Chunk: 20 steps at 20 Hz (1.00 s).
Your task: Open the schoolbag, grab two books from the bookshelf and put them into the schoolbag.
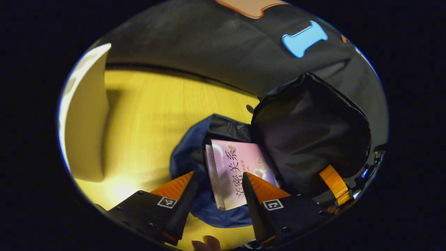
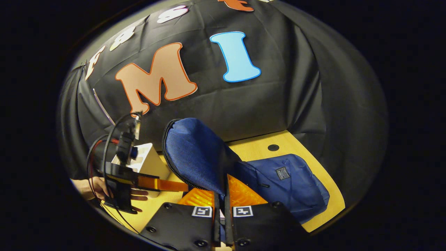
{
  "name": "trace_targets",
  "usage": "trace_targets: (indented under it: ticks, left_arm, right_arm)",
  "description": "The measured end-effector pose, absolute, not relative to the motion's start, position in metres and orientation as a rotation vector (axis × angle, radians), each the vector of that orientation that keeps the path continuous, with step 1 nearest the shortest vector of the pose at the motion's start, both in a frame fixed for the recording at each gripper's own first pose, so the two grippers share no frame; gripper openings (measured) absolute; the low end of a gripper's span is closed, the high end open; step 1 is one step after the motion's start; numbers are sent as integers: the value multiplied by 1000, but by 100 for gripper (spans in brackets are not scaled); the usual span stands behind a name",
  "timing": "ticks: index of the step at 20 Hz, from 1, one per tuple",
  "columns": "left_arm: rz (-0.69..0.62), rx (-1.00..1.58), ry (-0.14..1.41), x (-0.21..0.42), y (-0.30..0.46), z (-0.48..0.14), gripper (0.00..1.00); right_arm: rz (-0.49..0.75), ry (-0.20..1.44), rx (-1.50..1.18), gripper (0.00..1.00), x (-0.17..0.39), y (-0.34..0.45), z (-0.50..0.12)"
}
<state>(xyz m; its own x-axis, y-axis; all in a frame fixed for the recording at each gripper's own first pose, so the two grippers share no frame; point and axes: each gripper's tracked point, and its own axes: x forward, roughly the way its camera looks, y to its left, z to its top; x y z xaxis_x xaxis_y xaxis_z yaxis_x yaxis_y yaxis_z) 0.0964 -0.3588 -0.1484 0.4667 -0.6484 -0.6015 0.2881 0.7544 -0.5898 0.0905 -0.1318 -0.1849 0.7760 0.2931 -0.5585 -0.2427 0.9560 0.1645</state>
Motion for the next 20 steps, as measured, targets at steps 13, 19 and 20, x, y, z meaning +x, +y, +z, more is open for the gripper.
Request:
trace_targets:
  ticks: [13, 19, 20]
  left_arm:
    - [-386, -115, 369, 132, -233, 2, 91]
    - [-319, -142, 320, 108, -183, 30, 94]
    - [-310, -149, 310, 103, -174, 36, 94]
  right_arm:
    - [280, 620, 13, 8, 78, -118, -191]
    - [306, 632, 17, 45, 63, -94, -196]
    - [306, 633, -2, 56, 59, -90, -198]
